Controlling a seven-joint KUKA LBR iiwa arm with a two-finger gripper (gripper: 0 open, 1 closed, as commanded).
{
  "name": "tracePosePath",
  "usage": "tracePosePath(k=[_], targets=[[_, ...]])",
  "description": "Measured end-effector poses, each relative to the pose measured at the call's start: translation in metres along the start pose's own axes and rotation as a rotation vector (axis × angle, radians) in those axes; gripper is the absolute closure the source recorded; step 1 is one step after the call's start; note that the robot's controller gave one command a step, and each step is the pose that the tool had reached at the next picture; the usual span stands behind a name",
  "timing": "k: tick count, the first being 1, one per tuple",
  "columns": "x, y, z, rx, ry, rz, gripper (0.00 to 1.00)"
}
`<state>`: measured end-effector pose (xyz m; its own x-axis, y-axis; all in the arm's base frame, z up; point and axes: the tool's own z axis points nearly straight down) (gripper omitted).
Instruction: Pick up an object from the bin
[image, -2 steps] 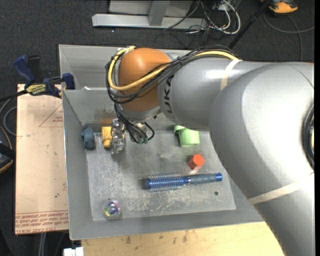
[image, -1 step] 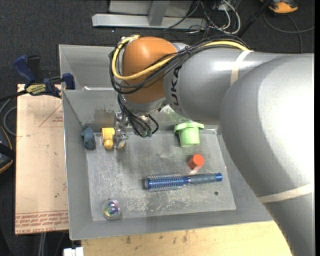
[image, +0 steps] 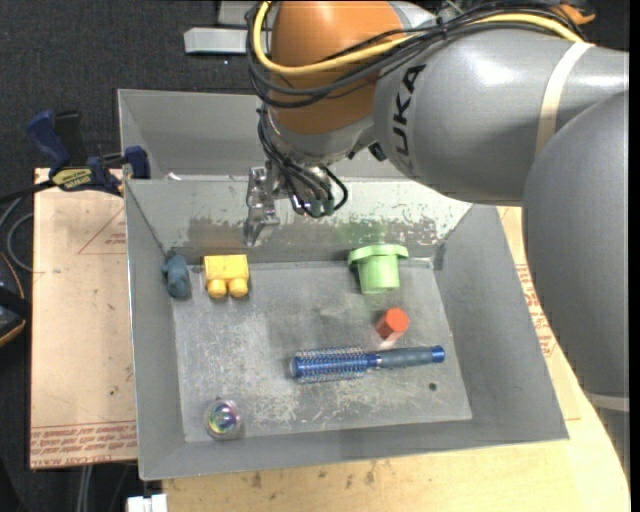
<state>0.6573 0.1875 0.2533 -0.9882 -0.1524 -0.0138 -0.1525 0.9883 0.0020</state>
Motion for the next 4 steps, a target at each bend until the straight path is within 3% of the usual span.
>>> tracePosePath(k=[1,2,3,4], targets=[[0.007,0.004,0.093,0.002,0.020,0.099,1.00],[0.007,0.001,-0.035,0.000,0.001,0.129,1.00],[0.029,-0.002,0.112,0.003,0.021,0.105,1.00],[0.027,-0.085,0.166,0.003,0.016,-0.128,1.00]])
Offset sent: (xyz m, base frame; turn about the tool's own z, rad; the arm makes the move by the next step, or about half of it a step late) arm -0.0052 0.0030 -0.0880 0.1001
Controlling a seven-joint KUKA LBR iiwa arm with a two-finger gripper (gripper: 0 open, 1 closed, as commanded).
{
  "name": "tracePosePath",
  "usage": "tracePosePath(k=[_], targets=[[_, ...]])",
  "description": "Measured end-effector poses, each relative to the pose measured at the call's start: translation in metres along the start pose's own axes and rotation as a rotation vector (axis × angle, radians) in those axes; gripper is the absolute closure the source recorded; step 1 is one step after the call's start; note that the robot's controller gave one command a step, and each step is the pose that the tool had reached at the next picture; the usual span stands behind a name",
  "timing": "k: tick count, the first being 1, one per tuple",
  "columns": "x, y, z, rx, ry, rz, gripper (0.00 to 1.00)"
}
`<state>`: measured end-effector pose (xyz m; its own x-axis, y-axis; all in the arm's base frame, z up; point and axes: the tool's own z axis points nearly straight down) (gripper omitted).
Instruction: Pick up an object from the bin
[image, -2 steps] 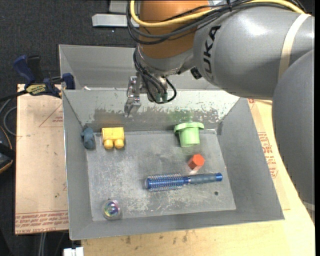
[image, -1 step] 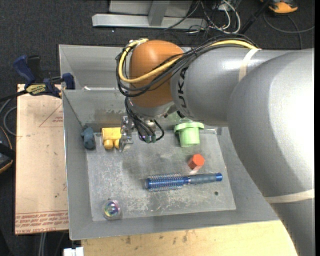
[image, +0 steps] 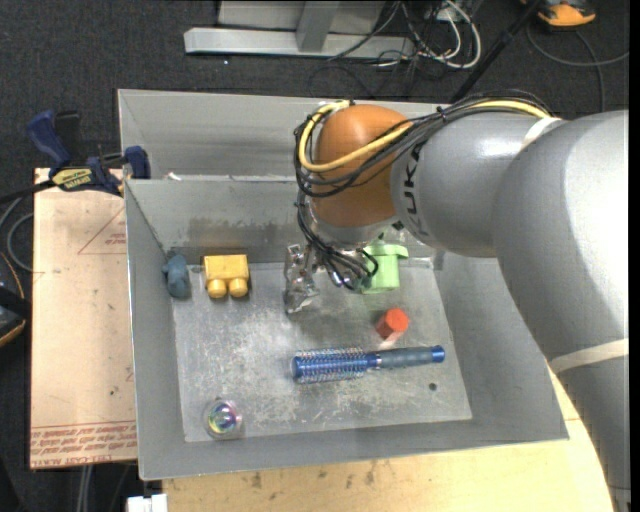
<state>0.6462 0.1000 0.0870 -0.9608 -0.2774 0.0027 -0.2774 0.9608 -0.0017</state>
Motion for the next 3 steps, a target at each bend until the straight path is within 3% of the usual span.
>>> tracePosePath(k=[1,2,3], targets=[[-0.001,0.003,-0.002,-0.003,-0.003,-0.003,0.00],[0.134,-0.025,-0.049,-0.002,0.001,-0.034,0.00],[0.171,-0.053,0.005,0.000,-0.013,-0.145,0.00]])
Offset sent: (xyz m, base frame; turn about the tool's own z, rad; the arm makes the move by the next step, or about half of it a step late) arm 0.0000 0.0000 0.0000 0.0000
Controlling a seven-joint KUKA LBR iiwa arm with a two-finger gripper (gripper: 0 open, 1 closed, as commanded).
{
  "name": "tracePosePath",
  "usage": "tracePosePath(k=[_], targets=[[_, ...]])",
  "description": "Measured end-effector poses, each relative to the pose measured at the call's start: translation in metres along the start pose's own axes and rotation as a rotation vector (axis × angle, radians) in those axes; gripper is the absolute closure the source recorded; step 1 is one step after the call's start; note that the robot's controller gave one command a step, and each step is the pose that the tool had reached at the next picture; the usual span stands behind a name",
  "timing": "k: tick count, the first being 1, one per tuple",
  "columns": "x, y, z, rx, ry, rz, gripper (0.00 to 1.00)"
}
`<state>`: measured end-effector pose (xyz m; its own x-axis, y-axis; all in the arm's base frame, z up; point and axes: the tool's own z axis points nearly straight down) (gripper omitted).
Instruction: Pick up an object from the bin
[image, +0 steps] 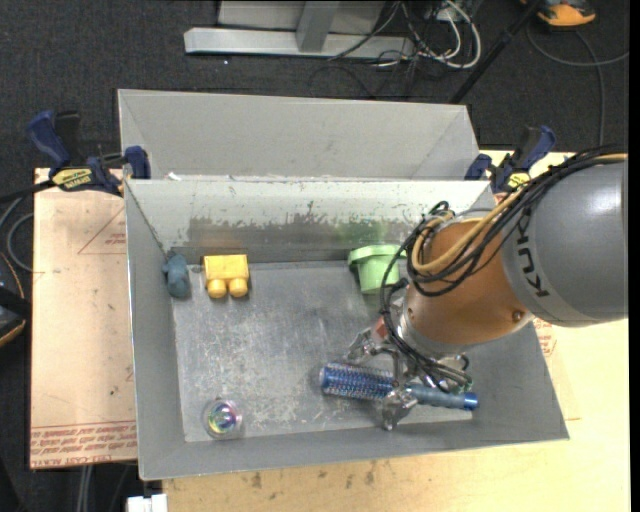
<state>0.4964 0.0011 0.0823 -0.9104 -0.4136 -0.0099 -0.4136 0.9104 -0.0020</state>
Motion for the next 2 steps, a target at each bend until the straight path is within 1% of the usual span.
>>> tracePosePath(k=[1,2], targets=[[0.001,0.000,0.001,-0.001,0.002,0.002,1.00],[-0.019,0.005,-0.123,0.001,0.000,-0.045,1.00]])
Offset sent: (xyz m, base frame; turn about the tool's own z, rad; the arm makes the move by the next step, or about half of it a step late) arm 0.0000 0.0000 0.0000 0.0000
